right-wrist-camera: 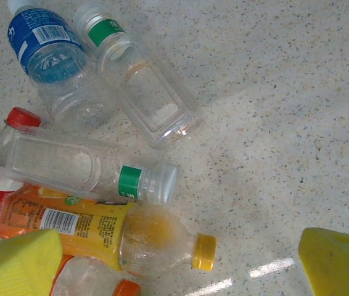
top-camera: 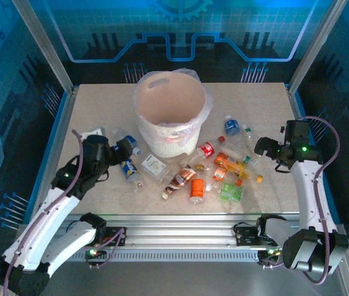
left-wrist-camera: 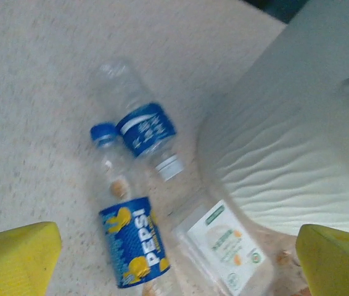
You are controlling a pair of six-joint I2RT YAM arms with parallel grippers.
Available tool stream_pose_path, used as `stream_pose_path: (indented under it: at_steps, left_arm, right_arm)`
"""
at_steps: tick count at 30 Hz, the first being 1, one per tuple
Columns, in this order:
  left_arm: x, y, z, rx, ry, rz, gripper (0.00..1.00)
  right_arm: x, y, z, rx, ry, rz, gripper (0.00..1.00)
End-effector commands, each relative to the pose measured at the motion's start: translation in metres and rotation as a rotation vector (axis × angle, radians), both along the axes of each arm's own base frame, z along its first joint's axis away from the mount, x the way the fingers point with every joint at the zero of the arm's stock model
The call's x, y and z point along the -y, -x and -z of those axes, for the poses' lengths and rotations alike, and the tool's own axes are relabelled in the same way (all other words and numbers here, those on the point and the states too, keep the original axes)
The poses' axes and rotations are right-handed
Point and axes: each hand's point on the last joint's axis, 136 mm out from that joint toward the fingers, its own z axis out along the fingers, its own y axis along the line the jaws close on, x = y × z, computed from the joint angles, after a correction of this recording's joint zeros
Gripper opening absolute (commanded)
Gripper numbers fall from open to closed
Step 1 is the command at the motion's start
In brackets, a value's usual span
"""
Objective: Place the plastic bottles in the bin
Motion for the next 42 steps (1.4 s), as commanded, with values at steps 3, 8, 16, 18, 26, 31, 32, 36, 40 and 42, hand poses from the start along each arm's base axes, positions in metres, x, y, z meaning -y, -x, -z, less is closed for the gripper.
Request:
stream_pose_path:
  at_steps: [3, 8, 16, 18, 26, 31, 32, 36, 40, 42]
  left_arm:
    - [0.005, 0.008, 0.041, -0.042, 0.152, -0.065, 0.99]
    - [0.014, 0.008, 0.073, -0.105, 0.189, -0.053, 0.99]
    - [0.021, 0.004, 0.094, -0.146, 0.207, -0.045, 0.99]
    - [0.023, 0.002, 0.097, -0.146, 0.214, -0.042, 0.99]
    - [0.022, 0.002, 0.109, -0.171, 0.198, -0.047, 0.99]
    - [0.022, 0.001, 0.113, -0.171, 0.201, -0.050, 0.99]
    - [0.023, 0.001, 0.115, -0.177, 0.199, -0.050, 0.99]
    - [0.019, 0.002, 0.124, -0.207, 0.172, -0.066, 0.99]
    - [0.014, 0.001, 0.134, -0.228, 0.148, -0.090, 0.96]
    - [0.014, 0.000, 0.138, -0.235, 0.148, -0.099, 0.91]
  right_arm:
    - [0.003, 0.003, 0.005, -0.016, -0.004, 0.015, 1.00]
    - [0.005, 0.003, 0.007, -0.030, 0.001, 0.020, 1.00]
    - [0.005, 0.003, 0.010, -0.043, 0.000, 0.023, 1.00]
    - [0.005, 0.003, 0.010, -0.043, 0.000, 0.023, 1.00]
    - [0.005, 0.002, 0.010, -0.038, 0.001, 0.021, 1.00]
    - [0.005, 0.002, 0.010, -0.041, 0.000, 0.021, 1.00]
    - [0.005, 0.002, 0.010, -0.041, -0.001, 0.022, 1.00]
    - [0.005, 0.003, 0.010, -0.043, -0.001, 0.022, 1.00]
    - [0.005, 0.004, 0.009, -0.040, 0.002, 0.024, 1.00]
    - [0.005, 0.005, 0.009, -0.040, 0.003, 0.026, 1.00]
